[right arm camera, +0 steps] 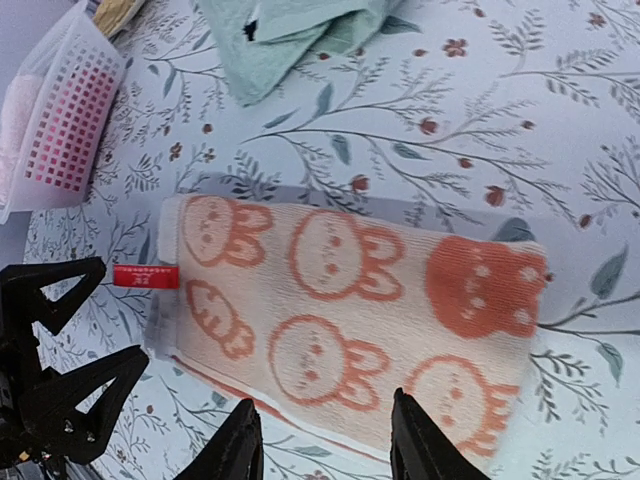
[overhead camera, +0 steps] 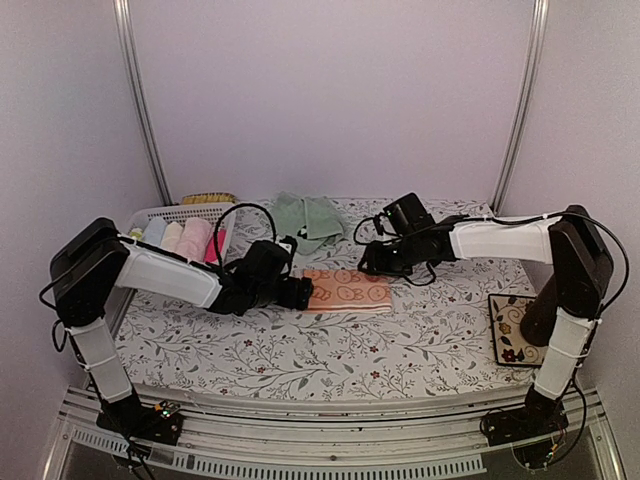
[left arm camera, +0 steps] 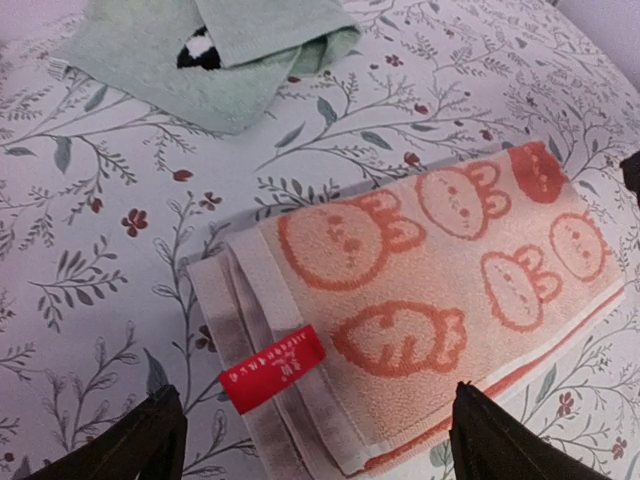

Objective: Roll the towels
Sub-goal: Adjust the towel at the center of the board.

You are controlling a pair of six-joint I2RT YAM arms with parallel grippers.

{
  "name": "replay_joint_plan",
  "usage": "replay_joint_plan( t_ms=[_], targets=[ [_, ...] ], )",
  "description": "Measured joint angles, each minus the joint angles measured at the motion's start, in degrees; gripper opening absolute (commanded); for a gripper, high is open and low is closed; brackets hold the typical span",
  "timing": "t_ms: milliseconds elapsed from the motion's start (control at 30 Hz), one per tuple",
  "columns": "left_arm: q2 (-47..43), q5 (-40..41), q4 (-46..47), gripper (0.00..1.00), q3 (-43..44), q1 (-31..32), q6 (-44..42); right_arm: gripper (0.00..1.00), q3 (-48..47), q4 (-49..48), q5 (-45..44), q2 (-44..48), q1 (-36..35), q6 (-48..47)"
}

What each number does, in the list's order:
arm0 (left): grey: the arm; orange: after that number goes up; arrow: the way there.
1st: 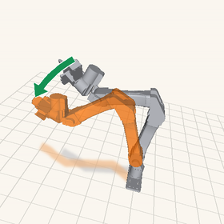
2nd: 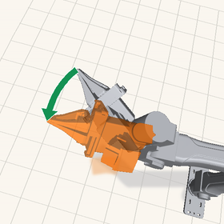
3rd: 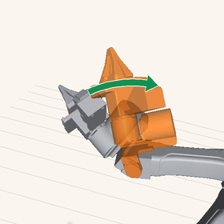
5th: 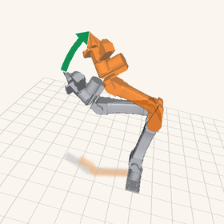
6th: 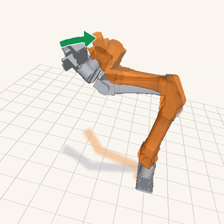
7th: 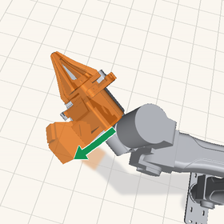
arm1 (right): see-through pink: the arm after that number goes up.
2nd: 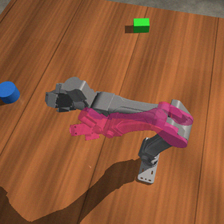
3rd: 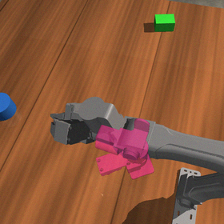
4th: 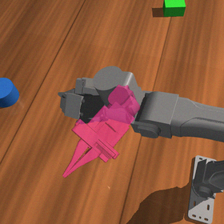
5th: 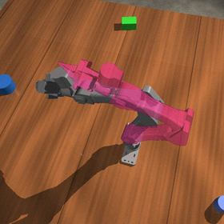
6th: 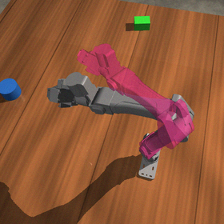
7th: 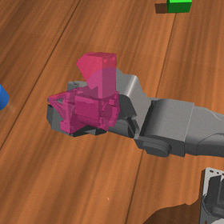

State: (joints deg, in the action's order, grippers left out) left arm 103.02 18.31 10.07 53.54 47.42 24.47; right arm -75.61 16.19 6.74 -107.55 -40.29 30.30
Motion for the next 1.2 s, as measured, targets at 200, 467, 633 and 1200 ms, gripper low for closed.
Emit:
replay_joint_plan(
  t_ms=[200, 467, 633, 1200],
  targets=[
    [3.1, -6.03, -0.22, 0.83, 0.0, 0.48, 3.39, 0.45, 8.57, -0.87, -4.5, 5.92, 3.06, -0.39],
    [4.02, -10.1, -0.02, 0.75, 0.63, 0.31, 6.91, 0.45, 11.93, -2.32, -5.84, 7.93, 2.8, -0.7],
    [4.15, -10.8, 0.02, 0.75, 0.87, 0.07, 7.39, 0.45, 12.74, -2.69, -6.21, 7.93, 2.8, -0.81],
    [6.82, -13.05, 0.83, 0.56, 2.21, -1.05, 8.57, 0.45, 13.55, -3.85, -6.23, 8.76, 2.8, -0.81]
  ],
)
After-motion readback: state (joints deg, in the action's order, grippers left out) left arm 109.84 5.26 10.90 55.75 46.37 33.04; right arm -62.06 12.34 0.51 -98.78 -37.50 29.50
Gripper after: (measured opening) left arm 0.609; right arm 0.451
